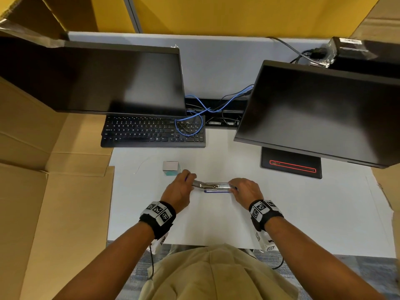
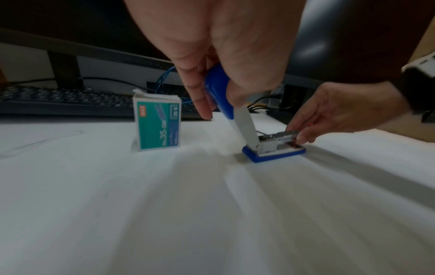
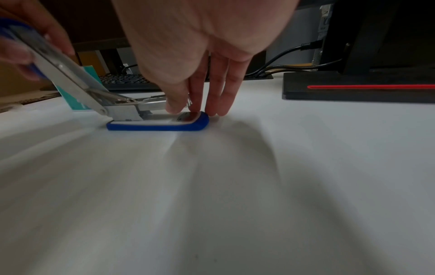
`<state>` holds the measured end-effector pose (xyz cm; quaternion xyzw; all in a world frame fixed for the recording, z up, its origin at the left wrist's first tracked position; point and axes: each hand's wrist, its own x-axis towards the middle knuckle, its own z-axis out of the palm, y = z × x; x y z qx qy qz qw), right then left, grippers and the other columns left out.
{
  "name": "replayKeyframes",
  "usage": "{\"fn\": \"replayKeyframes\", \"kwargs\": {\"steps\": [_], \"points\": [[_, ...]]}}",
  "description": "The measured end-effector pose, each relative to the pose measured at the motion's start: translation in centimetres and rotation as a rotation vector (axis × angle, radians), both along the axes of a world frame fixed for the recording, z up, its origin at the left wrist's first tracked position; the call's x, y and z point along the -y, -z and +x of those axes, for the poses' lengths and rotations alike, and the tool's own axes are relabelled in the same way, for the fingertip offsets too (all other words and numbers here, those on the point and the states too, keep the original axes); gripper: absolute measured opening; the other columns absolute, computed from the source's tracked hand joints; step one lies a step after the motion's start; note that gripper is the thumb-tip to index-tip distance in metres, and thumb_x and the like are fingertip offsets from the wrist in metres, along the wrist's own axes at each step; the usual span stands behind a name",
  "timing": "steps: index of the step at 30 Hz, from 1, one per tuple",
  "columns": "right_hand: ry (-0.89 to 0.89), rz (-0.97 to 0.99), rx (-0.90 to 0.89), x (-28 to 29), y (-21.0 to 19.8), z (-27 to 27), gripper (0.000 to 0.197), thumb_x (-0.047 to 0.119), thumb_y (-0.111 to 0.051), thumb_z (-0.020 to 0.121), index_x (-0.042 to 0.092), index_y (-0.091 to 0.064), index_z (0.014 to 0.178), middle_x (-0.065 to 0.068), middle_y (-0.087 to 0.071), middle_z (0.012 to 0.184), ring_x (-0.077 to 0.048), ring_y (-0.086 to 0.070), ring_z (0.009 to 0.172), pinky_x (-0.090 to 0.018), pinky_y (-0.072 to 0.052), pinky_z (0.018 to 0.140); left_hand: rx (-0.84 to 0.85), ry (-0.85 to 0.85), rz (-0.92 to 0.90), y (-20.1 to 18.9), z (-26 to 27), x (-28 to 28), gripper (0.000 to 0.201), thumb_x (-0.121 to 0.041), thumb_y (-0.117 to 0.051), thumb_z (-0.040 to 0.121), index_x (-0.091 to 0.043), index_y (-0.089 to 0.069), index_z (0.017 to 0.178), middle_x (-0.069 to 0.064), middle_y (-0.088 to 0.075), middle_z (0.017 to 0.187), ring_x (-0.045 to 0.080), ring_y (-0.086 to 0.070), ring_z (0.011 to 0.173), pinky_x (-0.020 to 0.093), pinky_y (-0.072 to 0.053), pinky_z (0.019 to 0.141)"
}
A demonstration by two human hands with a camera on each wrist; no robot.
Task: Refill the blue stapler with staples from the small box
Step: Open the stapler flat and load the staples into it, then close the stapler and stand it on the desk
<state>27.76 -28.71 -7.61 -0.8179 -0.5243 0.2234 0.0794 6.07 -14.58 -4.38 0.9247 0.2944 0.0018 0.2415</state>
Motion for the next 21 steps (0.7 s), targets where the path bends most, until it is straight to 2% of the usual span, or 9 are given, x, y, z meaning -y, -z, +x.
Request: {"fn": "replayKeyframes", "kwargs": {"steps": [3, 6, 8, 10, 13, 17, 19, 21], "points": [[0.003, -0.007, -0.001, 0.0, -0.1, -0.1, 0.022, 0.026, -0.054, 0.096, 0.018, -0.068, 0.110, -0.004, -0.072, 0.104, -0.025, -0.064, 0.093, -0.031, -0.049, 0.079, 0.053, 0.001, -0.029, -1.0, 1.6, 0.4, 0.040, -0.002, -0.063, 0.085, -0.007, -0.054, 0.124, 0.011, -0.058, 0.116, 0.029, -0.058, 0.099, 0.041, -0.058, 0.075], [-0.004, -0.010, 0.005, 0.0, -0.1, -0.2, 0.022, 0.027, -0.053, 0.096, 0.017, -0.068, 0.108, -0.005, -0.071, 0.103, -0.025, -0.063, 0.092, -0.033, -0.051, 0.078, 0.084, -0.003, -0.113, -2.1, 3.2, 0.9, 0.042, -0.008, -0.063, 0.089, -0.007, -0.051, 0.129, 0.010, -0.059, 0.118, 0.027, -0.055, 0.105, 0.039, -0.052, 0.087], [-0.009, -0.006, 0.007, 0.1, -0.1, -0.3, 0.021, 0.027, -0.053, 0.095, 0.018, -0.068, 0.107, -0.004, -0.071, 0.102, -0.024, -0.062, 0.091, -0.033, -0.050, 0.077, 0.073, 0.004, -0.151, -2.4, 4.3, 1.3, 0.041, -0.013, -0.062, 0.091, -0.009, -0.051, 0.130, 0.010, -0.059, 0.119, 0.026, -0.053, 0.107, 0.036, -0.049, 0.091], [0.000, -0.008, -0.007, 0.1, -0.1, -0.4, 0.021, 0.026, -0.053, 0.095, 0.018, -0.068, 0.107, -0.004, -0.071, 0.102, -0.024, -0.061, 0.091, -0.033, -0.050, 0.077, 0.072, 0.045, -0.122, -2.1, 5.3, 1.8, 0.033, -0.016, -0.061, 0.091, -0.010, -0.056, 0.123, 0.009, -0.060, 0.114, 0.026, -0.053, 0.105, 0.039, -0.050, 0.085], [0.015, -0.015, -0.024, 0.4, -0.1, -0.5, 0.022, 0.024, -0.053, 0.095, 0.016, -0.068, 0.108, -0.005, -0.071, 0.103, -0.024, -0.061, 0.092, -0.034, -0.050, 0.079, 0.065, 0.145, -0.045, -1.2, 6.7, 2.6, 0.026, -0.015, -0.065, 0.088, -0.011, -0.062, 0.113, 0.007, -0.064, 0.107, 0.027, -0.057, 0.098, 0.043, -0.055, 0.066], [0.072, -0.030, -0.056, 0.8, 0.3, -0.6, 0.024, 0.031, -0.055, 0.094, 0.011, -0.066, 0.103, -0.007, -0.069, 0.098, -0.025, -0.062, 0.090, -0.033, -0.047, 0.076, 0.056, 0.258, 0.014, 0.2, 8.0, 3.5, 0.037, -0.008, -0.084, 0.069, -0.012, -0.068, 0.102, 0.005, -0.069, 0.094, 0.026, -0.064, 0.086, 0.032, -0.055, 0.046], [0.116, -0.047, -0.089, 0.9, 0.3, -0.6, 0.028, 0.038, -0.059, 0.092, 0.011, -0.065, 0.101, -0.007, -0.068, 0.097, -0.024, -0.062, 0.088, -0.029, -0.045, 0.074, 0.037, 0.298, 0.055, 0.7, 8.5, 3.9, 0.041, -0.008, -0.087, 0.062, -0.013, -0.069, 0.099, 0.003, -0.069, 0.090, 0.024, -0.065, 0.082, 0.027, -0.052, 0.044], [0.148, -0.058, -0.122, 1.1, 0.2, -0.6, 0.033, 0.041, -0.064, 0.088, 0.014, -0.063, 0.107, -0.005, -0.068, 0.105, -0.023, -0.063, 0.092, -0.029, -0.048, 0.079, 0.021, 0.314, 0.056, 1.2, 8.8, 4.2, 0.042, -0.007, -0.088, 0.059, -0.013, -0.070, 0.097, 0.003, -0.069, 0.087, 0.023, -0.065, 0.080, 0.025, -0.052, 0.044]]}}
